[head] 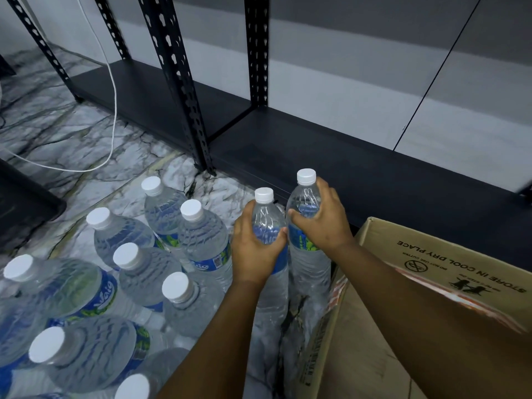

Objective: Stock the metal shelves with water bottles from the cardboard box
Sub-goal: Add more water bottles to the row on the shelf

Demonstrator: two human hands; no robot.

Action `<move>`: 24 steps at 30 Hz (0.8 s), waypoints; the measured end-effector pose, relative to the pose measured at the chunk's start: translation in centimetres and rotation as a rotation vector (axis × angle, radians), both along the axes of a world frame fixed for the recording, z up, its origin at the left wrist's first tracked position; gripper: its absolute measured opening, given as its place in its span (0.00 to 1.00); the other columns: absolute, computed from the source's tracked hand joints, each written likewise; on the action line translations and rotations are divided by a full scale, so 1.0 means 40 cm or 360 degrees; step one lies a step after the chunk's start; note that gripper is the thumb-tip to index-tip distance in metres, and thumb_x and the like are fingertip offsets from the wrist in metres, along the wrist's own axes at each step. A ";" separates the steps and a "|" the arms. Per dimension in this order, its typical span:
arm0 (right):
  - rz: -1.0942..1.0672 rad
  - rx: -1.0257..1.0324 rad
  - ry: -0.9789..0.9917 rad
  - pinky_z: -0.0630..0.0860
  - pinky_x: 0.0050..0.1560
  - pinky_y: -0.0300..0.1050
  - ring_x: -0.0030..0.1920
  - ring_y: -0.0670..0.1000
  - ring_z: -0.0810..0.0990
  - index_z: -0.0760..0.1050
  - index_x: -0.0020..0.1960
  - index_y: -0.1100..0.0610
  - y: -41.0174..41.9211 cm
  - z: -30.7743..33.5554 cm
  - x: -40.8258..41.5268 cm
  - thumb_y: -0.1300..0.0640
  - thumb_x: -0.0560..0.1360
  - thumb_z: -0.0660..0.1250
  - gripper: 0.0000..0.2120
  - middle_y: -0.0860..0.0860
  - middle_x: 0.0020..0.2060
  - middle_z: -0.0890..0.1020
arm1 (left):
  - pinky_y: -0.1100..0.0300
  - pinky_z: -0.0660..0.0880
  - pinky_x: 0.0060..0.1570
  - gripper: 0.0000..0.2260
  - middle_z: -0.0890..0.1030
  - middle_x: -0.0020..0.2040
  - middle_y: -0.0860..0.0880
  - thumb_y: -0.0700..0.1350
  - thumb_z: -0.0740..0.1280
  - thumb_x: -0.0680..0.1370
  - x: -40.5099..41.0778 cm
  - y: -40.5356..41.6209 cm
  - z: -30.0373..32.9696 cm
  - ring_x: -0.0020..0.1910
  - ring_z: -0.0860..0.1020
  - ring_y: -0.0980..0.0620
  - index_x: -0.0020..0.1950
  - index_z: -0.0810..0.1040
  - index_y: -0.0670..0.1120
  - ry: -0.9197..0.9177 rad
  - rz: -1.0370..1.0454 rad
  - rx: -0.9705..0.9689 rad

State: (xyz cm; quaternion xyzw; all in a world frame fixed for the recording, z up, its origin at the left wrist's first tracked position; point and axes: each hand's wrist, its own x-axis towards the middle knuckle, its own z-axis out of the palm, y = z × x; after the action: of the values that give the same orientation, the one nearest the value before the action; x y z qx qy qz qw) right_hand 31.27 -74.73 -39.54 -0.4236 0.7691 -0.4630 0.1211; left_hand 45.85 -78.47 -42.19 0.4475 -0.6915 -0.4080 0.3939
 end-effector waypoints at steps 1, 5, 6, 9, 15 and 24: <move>-0.0009 -0.0044 -0.0019 0.74 0.58 0.45 0.59 0.51 0.75 0.65 0.71 0.50 0.009 0.006 0.003 0.54 0.67 0.76 0.36 0.52 0.59 0.73 | 0.47 0.75 0.59 0.32 0.75 0.61 0.52 0.56 0.73 0.67 0.003 0.002 0.003 0.60 0.75 0.51 0.69 0.66 0.59 0.0007 -0.0019 -0.0010; -0.0004 -0.0184 -0.0080 0.77 0.55 0.44 0.56 0.48 0.78 0.66 0.69 0.49 0.043 0.034 0.015 0.55 0.66 0.77 0.35 0.50 0.57 0.76 | 0.54 0.76 0.58 0.30 0.76 0.60 0.52 0.56 0.72 0.67 0.018 0.014 0.018 0.58 0.76 0.55 0.67 0.67 0.59 0.0058 -0.0045 -0.0036; -0.0005 -0.0211 -0.0079 0.76 0.54 0.43 0.55 0.48 0.78 0.66 0.69 0.49 0.049 0.042 0.019 0.55 0.66 0.77 0.36 0.50 0.57 0.76 | 0.56 0.75 0.59 0.30 0.76 0.61 0.53 0.55 0.72 0.67 0.020 0.014 0.026 0.59 0.76 0.55 0.68 0.68 0.57 0.0087 -0.0018 -0.0049; -0.0007 -0.0289 -0.0038 0.76 0.54 0.41 0.55 0.48 0.78 0.67 0.69 0.50 0.064 0.072 0.027 0.55 0.65 0.78 0.36 0.50 0.56 0.77 | 0.72 0.68 0.58 0.30 0.74 0.61 0.59 0.53 0.72 0.68 0.021 0.014 0.061 0.59 0.72 0.68 0.69 0.68 0.54 0.0162 0.0015 -0.0101; 0.0000 -0.0417 -0.0052 0.78 0.56 0.46 0.55 0.47 0.79 0.67 0.68 0.51 0.096 0.145 0.033 0.50 0.63 0.75 0.36 0.50 0.57 0.78 | 0.83 0.61 0.51 0.29 0.69 0.56 0.69 0.53 0.72 0.68 0.028 0.026 0.147 0.55 0.67 0.80 0.64 0.63 0.61 0.0216 -0.0041 -0.0267; -0.0068 -0.0578 -0.0019 0.79 0.54 0.46 0.53 0.48 0.80 0.68 0.65 0.47 0.153 0.264 0.030 0.51 0.63 0.75 0.32 0.50 0.55 0.79 | 0.85 0.61 0.49 0.29 0.67 0.55 0.71 0.52 0.72 0.68 0.014 0.040 0.277 0.53 0.65 0.83 0.64 0.63 0.60 0.0209 -0.0150 -0.0378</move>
State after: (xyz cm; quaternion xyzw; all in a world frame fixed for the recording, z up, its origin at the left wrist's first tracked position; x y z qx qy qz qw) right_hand 32.45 -68.62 -28.97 -0.4193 0.6809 -0.5993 0.0373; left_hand 46.42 -76.88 -31.12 0.3372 -0.7278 -0.3696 0.4689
